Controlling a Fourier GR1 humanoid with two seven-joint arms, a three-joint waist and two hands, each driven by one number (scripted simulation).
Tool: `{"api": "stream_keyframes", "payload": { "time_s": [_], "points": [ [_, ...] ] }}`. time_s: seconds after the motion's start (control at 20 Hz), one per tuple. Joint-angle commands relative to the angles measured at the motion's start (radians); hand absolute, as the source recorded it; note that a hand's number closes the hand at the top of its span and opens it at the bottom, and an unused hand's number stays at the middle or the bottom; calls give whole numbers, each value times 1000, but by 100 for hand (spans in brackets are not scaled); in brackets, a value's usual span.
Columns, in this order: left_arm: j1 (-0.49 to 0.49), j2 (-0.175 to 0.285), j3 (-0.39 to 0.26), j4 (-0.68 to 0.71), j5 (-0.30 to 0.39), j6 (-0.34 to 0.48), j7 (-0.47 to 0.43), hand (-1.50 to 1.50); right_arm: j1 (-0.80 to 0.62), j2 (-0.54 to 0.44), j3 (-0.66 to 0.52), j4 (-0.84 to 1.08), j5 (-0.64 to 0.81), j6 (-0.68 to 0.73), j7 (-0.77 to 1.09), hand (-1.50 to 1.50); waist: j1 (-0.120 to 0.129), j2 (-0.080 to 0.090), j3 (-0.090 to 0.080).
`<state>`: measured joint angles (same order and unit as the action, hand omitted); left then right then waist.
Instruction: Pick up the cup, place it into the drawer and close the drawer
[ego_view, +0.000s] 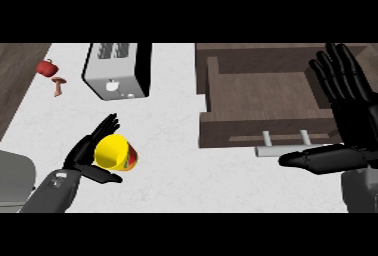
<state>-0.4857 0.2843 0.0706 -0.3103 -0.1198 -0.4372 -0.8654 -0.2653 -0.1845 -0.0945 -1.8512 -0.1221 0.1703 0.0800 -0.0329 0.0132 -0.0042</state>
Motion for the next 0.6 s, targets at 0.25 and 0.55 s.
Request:
{"api": "stream_keyframes", "payload": {
  "time_s": [0.25,0.55],
  "points": [
    [-31,6,-7,91,-22,-88,-184,-150,3,3,-2,-1,-7,4,1,-150,-10,6,-2],
    [-32,-36,-31,101,-43,-84,-219,-150,-45,-7,-9,32,13,-9,10,-150,-1,6,-1]
  ]
}}
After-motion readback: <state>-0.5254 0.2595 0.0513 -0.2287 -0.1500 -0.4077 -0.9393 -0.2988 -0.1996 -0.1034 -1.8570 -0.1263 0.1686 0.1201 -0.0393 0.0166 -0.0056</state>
